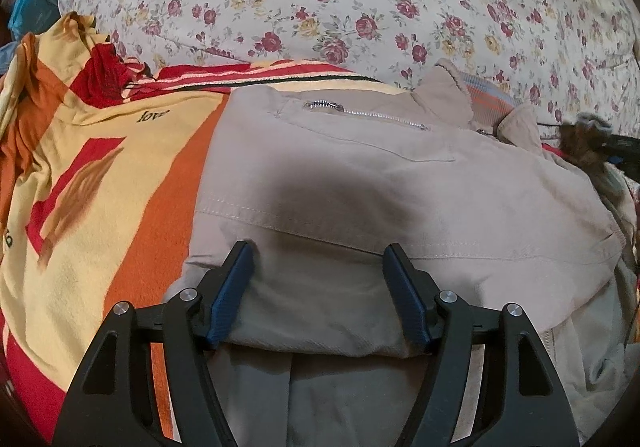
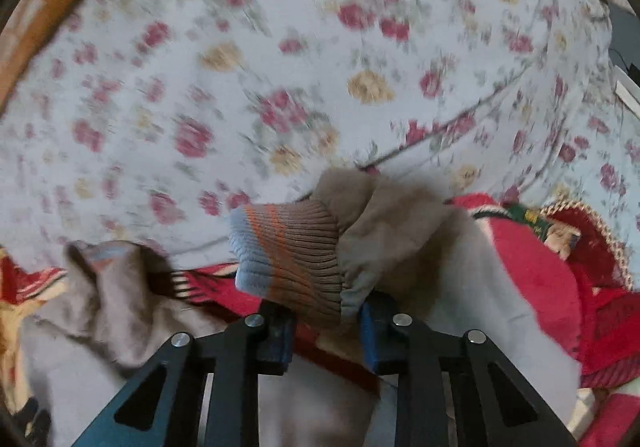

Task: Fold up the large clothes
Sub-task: 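Grasp the other ribbed cuff with the right gripper and lift it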

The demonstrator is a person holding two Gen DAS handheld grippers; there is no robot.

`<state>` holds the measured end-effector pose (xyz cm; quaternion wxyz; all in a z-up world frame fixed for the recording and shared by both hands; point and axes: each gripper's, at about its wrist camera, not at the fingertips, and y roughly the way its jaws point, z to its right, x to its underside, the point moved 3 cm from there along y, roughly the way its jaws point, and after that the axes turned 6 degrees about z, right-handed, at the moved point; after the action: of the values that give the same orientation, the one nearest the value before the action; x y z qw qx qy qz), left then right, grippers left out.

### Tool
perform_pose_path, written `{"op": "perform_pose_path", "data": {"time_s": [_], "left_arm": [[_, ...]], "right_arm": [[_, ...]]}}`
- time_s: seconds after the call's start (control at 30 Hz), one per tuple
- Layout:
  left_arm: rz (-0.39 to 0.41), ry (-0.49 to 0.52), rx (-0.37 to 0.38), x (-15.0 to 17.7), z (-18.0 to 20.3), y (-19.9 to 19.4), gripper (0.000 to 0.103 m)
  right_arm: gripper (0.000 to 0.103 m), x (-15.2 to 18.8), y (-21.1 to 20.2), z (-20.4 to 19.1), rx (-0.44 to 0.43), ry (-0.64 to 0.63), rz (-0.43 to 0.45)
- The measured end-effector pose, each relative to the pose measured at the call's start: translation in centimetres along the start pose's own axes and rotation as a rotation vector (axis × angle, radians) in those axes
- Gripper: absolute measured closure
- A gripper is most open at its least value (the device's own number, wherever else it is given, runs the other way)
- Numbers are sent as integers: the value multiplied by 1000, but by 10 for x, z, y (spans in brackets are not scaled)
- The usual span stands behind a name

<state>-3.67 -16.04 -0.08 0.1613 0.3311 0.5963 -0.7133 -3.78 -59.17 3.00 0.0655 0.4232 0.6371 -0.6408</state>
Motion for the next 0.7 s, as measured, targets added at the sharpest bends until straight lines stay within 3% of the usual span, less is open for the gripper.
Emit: {"op": "perform_pose_path", "data": {"time_s": [0.2, 0.43, 0.7], "left_arm": [[15, -24, 7, 0, -3, -5, 35], [50, -70, 25, -1, -12, -20, 35], [90, -130, 48, -2, -27, -40, 35]], "right_arm": [[79, -13, -81, -12, -183, 7, 73], [79, -14, -192, -56, -369, -55, 182], [79, 1, -248, -103, -538, -102, 181]]}}
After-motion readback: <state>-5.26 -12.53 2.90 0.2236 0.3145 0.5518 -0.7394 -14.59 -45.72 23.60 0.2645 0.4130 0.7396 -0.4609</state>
